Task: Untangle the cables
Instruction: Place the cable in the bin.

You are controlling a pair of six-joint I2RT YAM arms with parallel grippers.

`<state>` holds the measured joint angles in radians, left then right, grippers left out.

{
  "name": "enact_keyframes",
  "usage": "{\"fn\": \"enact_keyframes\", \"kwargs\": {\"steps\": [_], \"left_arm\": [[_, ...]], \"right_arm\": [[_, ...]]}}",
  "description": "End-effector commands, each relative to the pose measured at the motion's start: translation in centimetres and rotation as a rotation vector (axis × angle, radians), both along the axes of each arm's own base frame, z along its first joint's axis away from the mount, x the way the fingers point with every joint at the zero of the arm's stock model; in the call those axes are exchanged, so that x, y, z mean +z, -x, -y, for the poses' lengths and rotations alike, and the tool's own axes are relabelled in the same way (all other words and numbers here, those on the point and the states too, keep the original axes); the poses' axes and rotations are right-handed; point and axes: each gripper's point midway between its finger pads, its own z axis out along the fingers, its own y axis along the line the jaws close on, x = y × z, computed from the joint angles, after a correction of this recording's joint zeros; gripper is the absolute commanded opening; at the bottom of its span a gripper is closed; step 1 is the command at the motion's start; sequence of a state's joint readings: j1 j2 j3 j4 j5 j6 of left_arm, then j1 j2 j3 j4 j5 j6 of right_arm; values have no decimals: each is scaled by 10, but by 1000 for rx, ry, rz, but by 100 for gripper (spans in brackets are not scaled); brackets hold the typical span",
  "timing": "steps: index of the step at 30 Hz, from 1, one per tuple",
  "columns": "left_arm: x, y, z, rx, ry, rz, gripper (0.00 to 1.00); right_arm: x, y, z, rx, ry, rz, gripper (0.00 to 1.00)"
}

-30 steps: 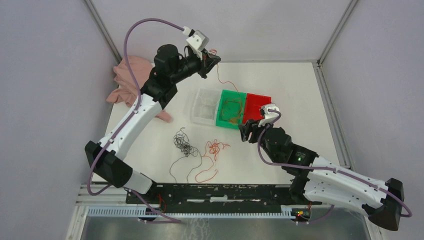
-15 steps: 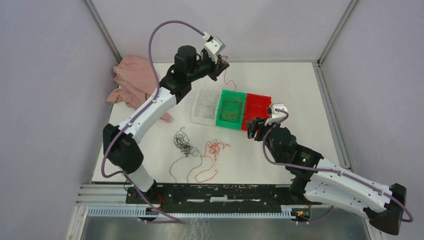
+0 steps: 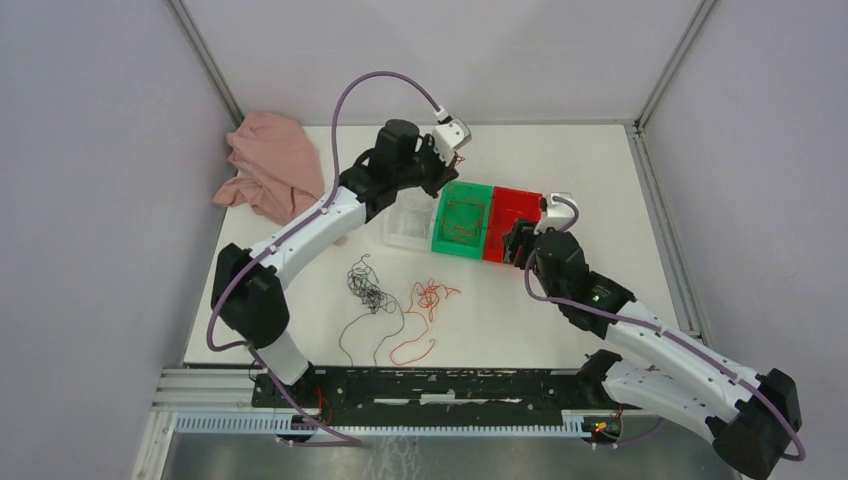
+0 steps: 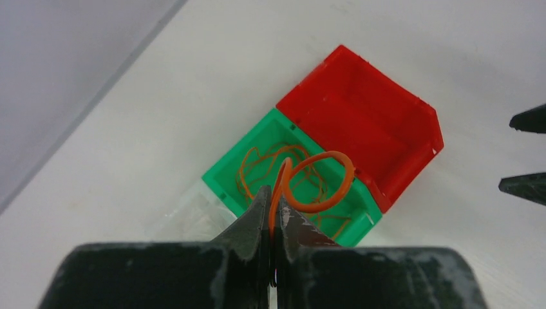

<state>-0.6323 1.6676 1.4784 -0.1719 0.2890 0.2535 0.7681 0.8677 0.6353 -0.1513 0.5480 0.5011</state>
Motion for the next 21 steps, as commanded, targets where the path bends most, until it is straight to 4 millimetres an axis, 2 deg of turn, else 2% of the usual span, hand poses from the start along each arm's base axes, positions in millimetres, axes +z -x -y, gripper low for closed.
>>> {"fn": "enact_keyframes", "kwargs": {"steps": [1,6,10,15,19,21], "left_arm": [[-19,16,3,22,-4,-136,3],[-64,13,-1,32,-147,-167,3],[-87,8,6,27,-212,-202,3],[-120,14,15,-23,-303,-278,3],[-144,16,15,-46,-365,-320,3],[-149,12,13,-49,-388,-308,3]], "right_arm": [[23,-15,-13,37,-127,18,63],[30,-26,-11,25,-191,4,63],[34,-30,-4,10,-228,3,62],[46,-32,8,-5,-254,10,63],[56,-33,19,-22,-266,20,63],[59,-33,22,-23,-266,19,63]]}}
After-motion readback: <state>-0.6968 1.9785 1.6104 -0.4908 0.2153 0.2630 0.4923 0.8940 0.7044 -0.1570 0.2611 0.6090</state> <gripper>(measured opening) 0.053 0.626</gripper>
